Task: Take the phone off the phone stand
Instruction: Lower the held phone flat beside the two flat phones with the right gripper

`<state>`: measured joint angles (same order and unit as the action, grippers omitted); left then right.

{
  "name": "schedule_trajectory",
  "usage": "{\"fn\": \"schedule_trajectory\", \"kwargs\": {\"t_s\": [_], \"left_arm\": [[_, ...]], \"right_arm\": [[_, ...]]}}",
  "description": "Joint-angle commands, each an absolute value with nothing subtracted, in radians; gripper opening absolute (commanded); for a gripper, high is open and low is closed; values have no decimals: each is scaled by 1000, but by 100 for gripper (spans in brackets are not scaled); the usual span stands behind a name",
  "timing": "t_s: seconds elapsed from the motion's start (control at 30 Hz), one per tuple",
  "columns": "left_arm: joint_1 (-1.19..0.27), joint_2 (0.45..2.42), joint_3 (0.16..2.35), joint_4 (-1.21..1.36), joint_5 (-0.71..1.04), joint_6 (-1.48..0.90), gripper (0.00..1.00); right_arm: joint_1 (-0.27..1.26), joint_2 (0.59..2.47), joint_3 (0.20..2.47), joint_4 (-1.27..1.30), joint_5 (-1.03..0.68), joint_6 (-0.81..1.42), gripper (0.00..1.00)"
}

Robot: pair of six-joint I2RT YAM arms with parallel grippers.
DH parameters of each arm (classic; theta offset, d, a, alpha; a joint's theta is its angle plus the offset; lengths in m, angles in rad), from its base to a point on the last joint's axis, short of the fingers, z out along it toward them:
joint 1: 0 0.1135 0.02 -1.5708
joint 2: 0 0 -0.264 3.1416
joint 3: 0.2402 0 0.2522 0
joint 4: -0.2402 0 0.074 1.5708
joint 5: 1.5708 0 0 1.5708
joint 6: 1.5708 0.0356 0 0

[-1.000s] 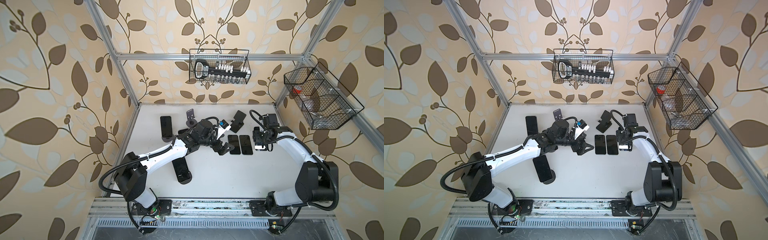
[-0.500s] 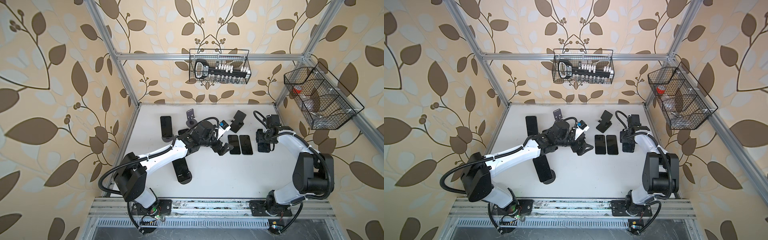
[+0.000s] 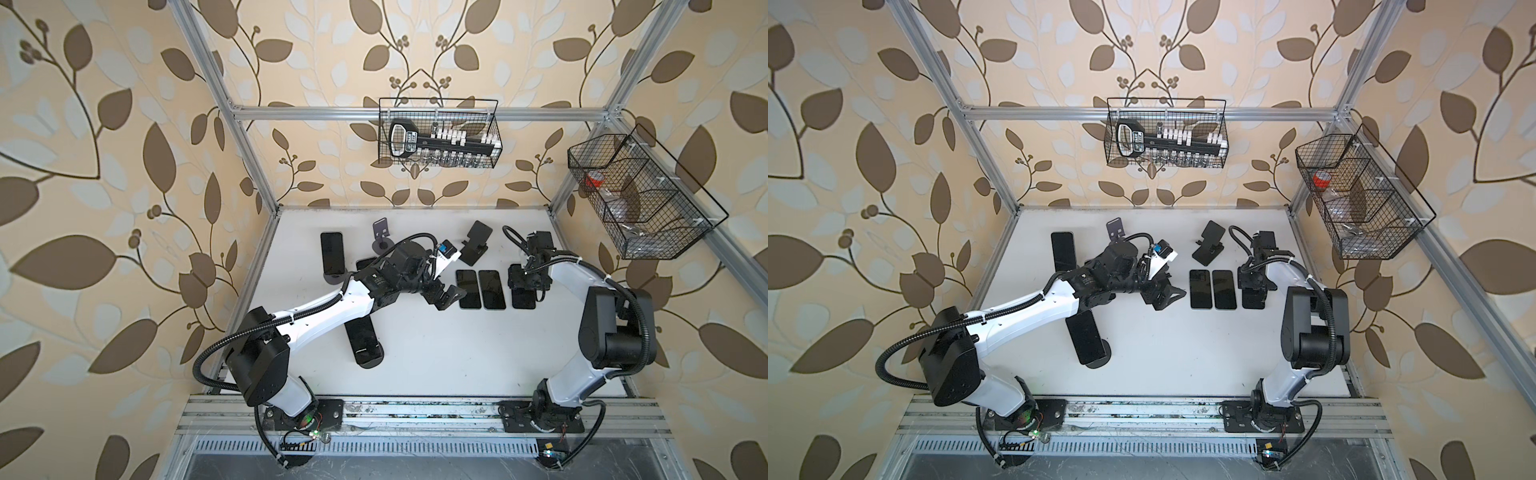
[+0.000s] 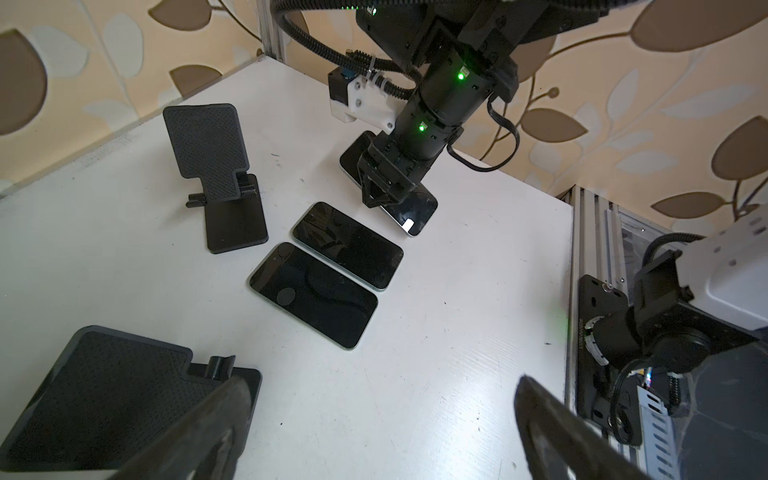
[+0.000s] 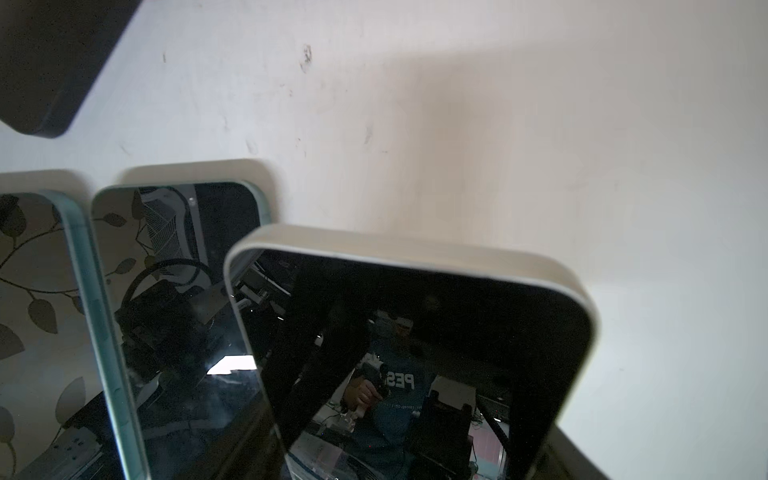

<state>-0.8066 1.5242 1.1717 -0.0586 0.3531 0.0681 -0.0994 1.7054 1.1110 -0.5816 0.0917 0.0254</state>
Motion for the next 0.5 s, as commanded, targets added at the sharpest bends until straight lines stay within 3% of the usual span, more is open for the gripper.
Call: {"fn": "schedule_trajectory", "kwargs": {"t_s": [0.0, 0.47], "left_arm": [[-818, 1474, 1170, -64, 333, 91, 99], [-818, 1485, 1169, -61, 333, 85, 99]], "right_arm": [[-101, 1723, 1170, -591, 80, 25, 59], [-100, 1830, 1245, -648, 71, 30, 62]]}}
